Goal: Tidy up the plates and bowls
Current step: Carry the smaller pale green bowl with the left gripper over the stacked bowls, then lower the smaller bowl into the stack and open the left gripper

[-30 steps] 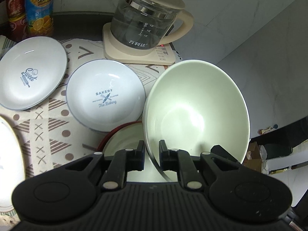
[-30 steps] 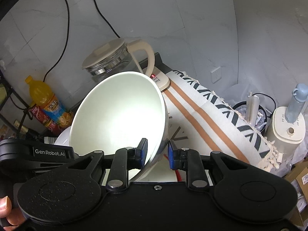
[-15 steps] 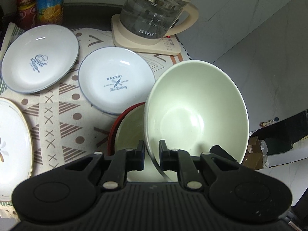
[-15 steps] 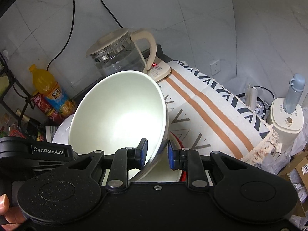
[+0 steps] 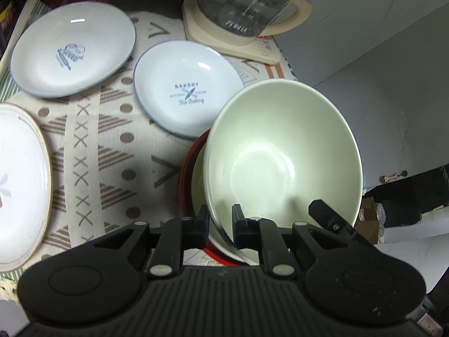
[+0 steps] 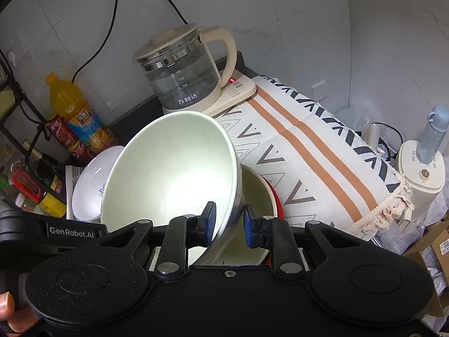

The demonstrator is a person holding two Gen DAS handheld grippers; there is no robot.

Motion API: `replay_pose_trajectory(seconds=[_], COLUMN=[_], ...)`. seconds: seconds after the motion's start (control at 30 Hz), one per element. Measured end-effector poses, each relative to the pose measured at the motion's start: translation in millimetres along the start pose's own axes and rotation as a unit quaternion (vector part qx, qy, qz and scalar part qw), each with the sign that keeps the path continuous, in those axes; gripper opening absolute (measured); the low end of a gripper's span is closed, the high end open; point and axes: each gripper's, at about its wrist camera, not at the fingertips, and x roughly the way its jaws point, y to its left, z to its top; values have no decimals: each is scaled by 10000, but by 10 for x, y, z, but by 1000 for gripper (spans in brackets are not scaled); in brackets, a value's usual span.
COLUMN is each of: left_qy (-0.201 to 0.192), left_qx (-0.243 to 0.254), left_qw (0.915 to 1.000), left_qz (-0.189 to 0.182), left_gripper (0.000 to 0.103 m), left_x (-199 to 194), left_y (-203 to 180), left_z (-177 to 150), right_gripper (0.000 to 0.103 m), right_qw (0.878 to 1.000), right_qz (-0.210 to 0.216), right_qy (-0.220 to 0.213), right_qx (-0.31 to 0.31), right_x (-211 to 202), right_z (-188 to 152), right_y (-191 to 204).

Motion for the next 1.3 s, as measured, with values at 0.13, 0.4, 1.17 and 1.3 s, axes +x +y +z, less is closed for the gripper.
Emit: replay_pose_trajectory(seconds=[0.13,0.4,1.17,1.3], left_qy=[109,304,183,244], left_qx=[-15,58,51,-18], left_qw=[9999,9994,9995,9993], left_qz=[-54,-159,247,281], left_gripper=[14,16,20,21], left_x=[62,175,74,151], left_y=[12,-56,96,186], left_z=[-43,-50,206,210], right_gripper=[17,12,10,11], right_qw=[9999,9984,9937,9957], right_qz=[-60,-100,-119,-215], right_qy=[41,121,293,256], right_qx=[148,551,1075,860], right_x=[38,123,317,309], right_z=[2,49,138,124], right_y=[-60,-222,-314,-251])
